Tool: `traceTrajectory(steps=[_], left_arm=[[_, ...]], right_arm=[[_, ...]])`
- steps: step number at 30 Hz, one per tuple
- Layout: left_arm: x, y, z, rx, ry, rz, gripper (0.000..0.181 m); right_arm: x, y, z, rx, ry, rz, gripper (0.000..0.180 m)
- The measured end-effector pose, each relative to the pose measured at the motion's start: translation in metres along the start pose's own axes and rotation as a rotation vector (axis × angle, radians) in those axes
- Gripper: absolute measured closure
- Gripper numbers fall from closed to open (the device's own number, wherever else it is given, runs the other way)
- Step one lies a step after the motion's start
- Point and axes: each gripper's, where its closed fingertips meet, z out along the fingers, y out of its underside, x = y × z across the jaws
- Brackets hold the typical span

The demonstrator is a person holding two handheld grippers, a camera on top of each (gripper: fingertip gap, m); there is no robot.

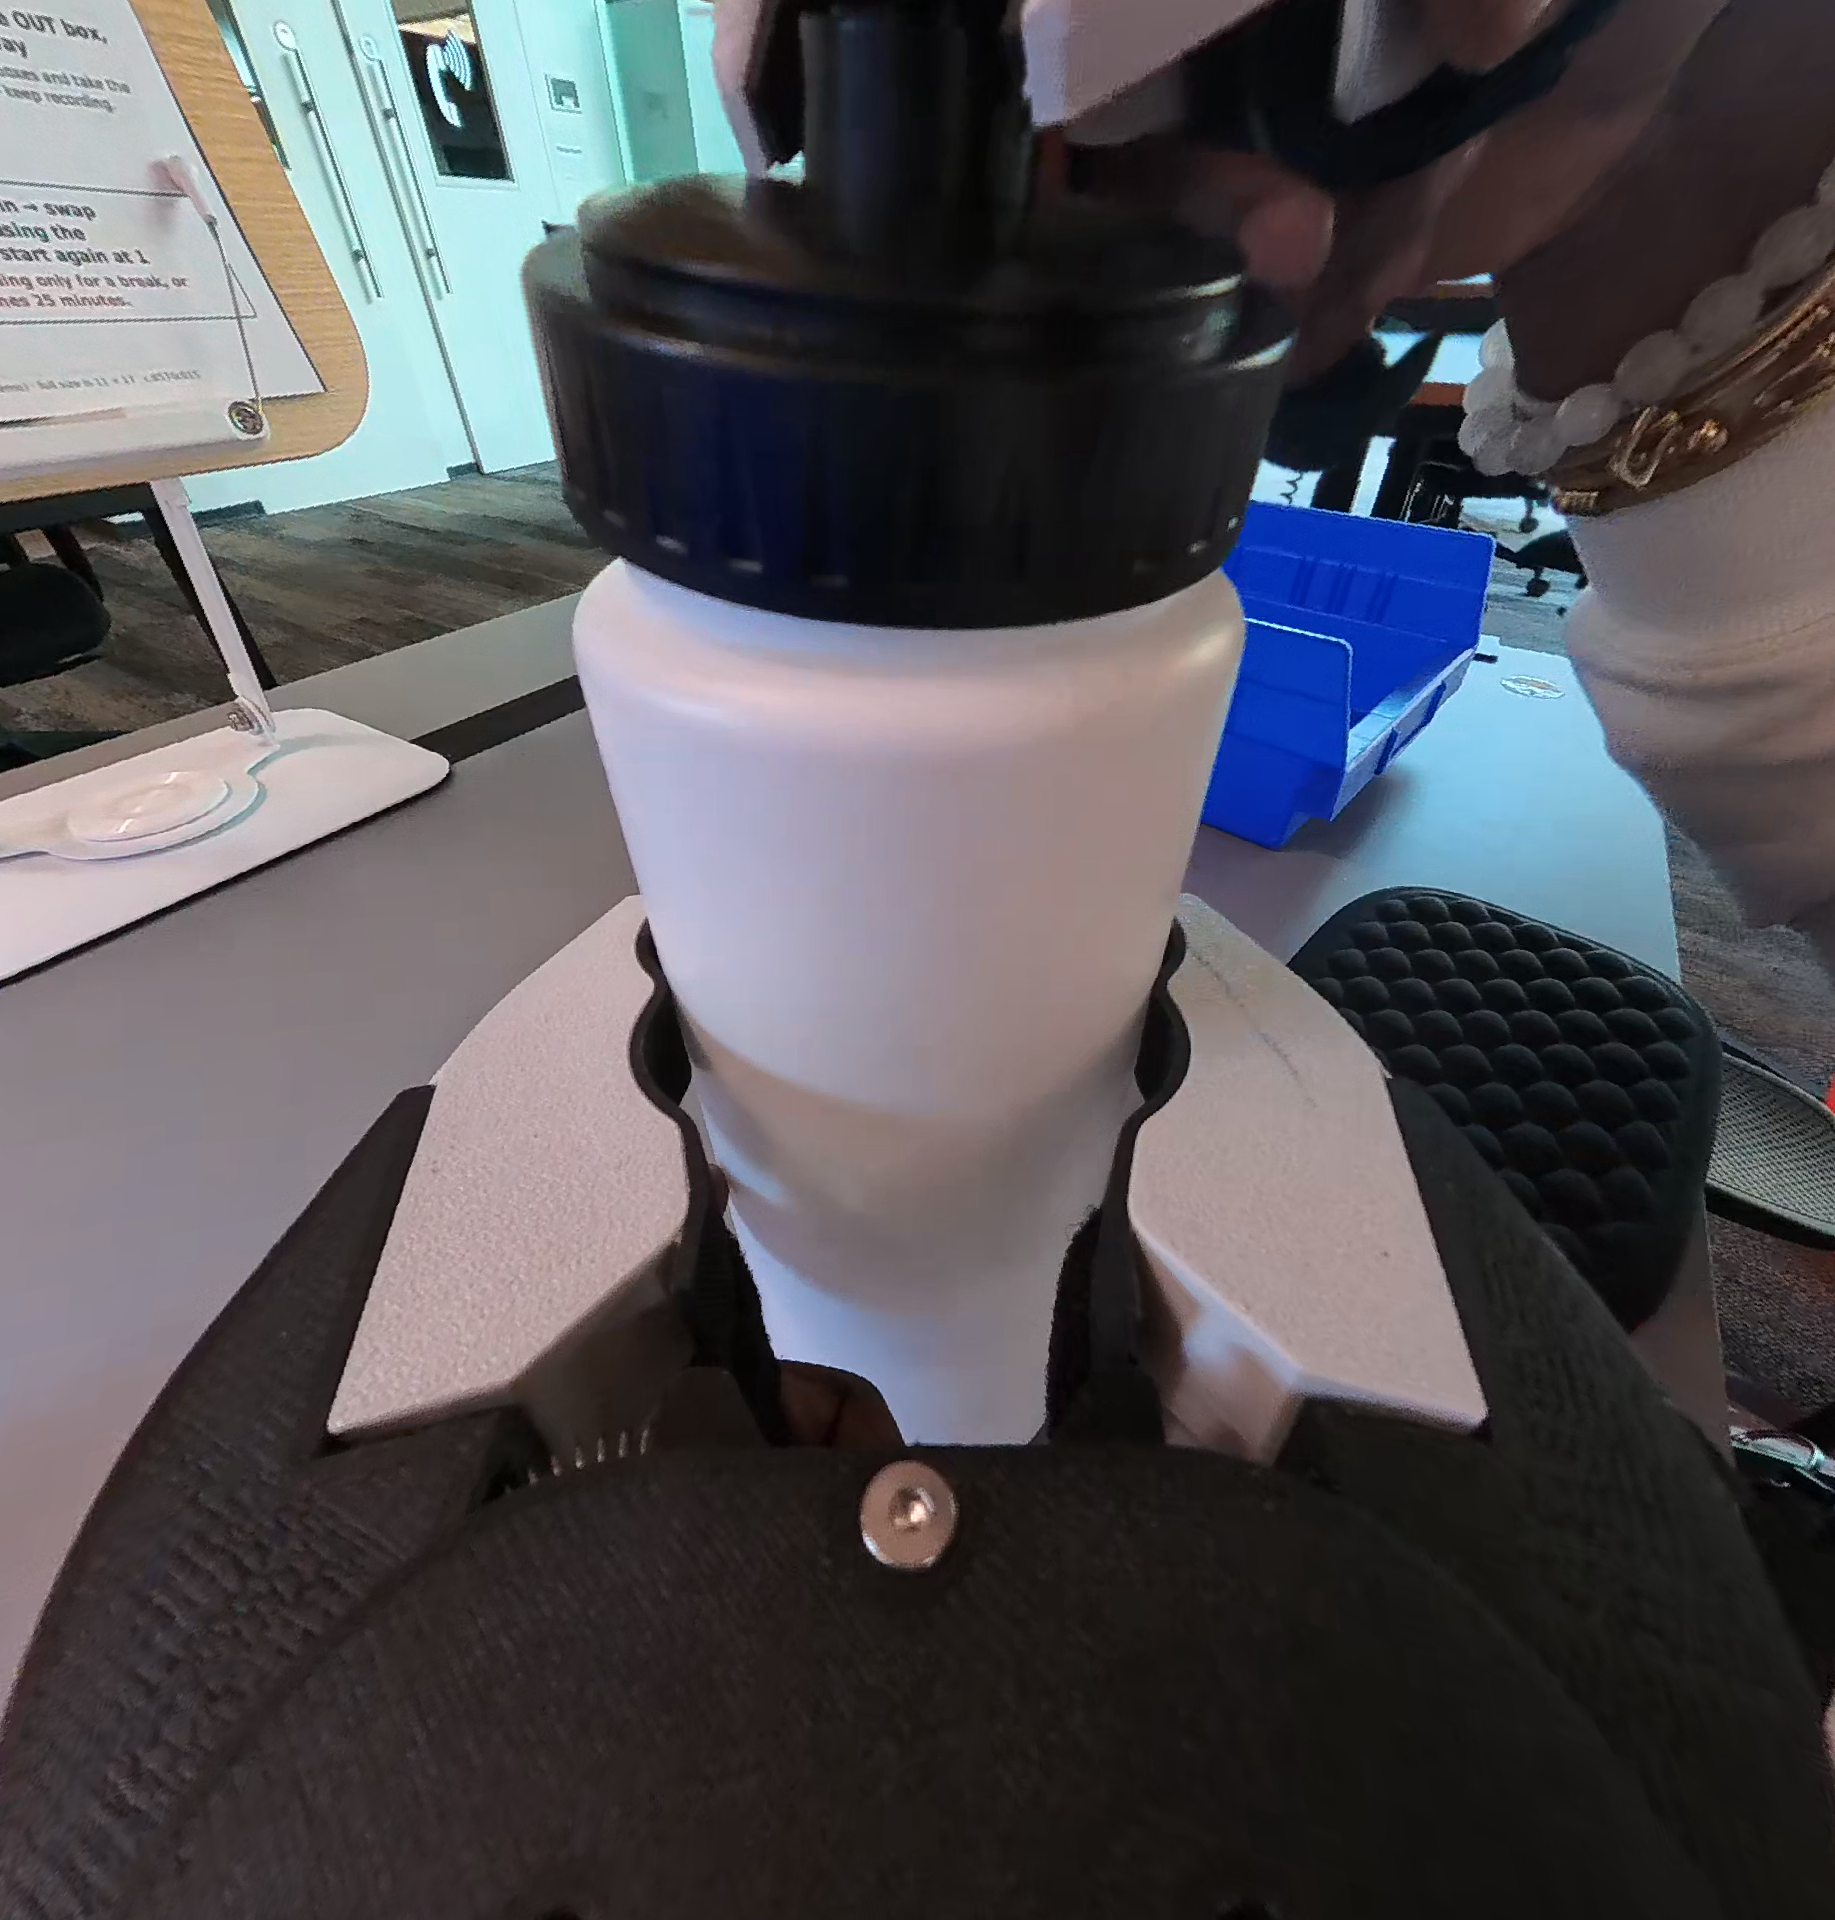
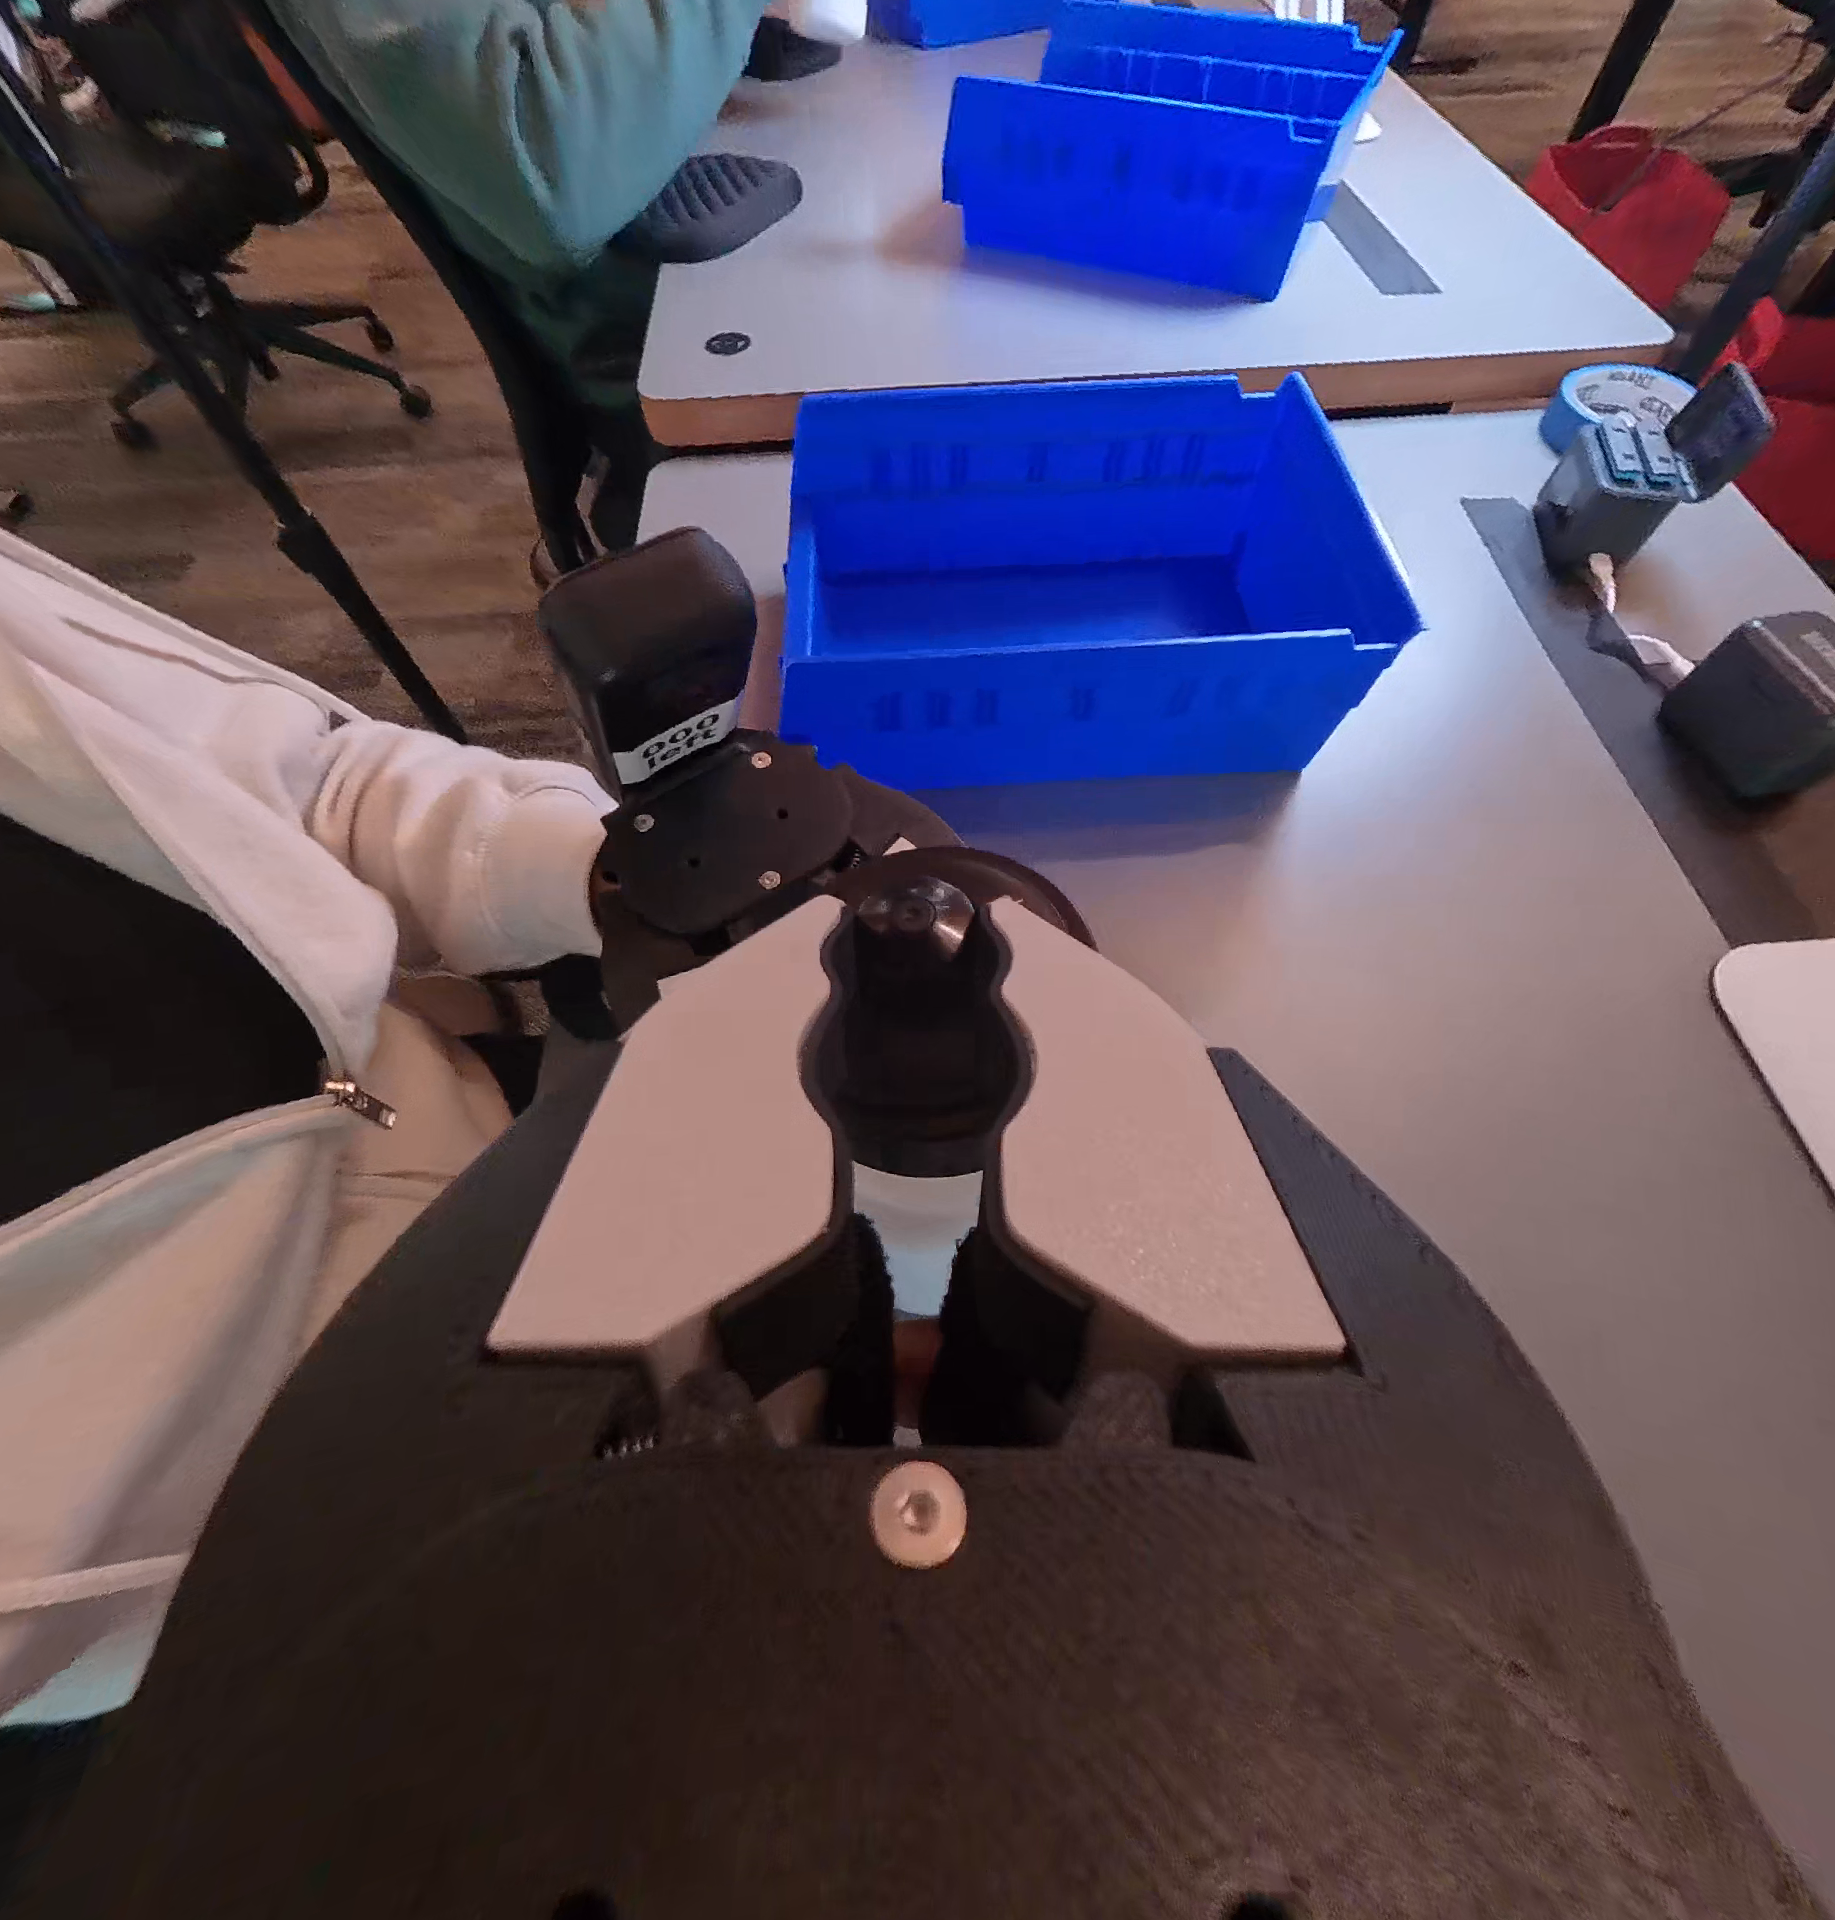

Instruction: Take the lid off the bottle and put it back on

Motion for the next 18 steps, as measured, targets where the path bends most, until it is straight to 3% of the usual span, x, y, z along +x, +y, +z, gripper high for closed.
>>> traceTrajectory(steps=[7, 13, 18], left_arm=[[0.003, 0.000, -0.001, 0.009, 0.004, 0.021, 0.094], [0.002, 0.000, -0.001, 0.008, 0.003, 0.017, 0.094], [0.002, 0.000, -0.001, 0.006, -0.001, 0.014, 0.094]], right_arm=[[-0.009, -0.034, -0.019, 0.126, -0.027, -0.057, 0.158], [-0.004, -0.004, -0.005, -0.009, -0.019, 0.016, 0.158], [-0.002, 0.000, 0.000, 0.002, -0.009, 0.000, 0.157]])
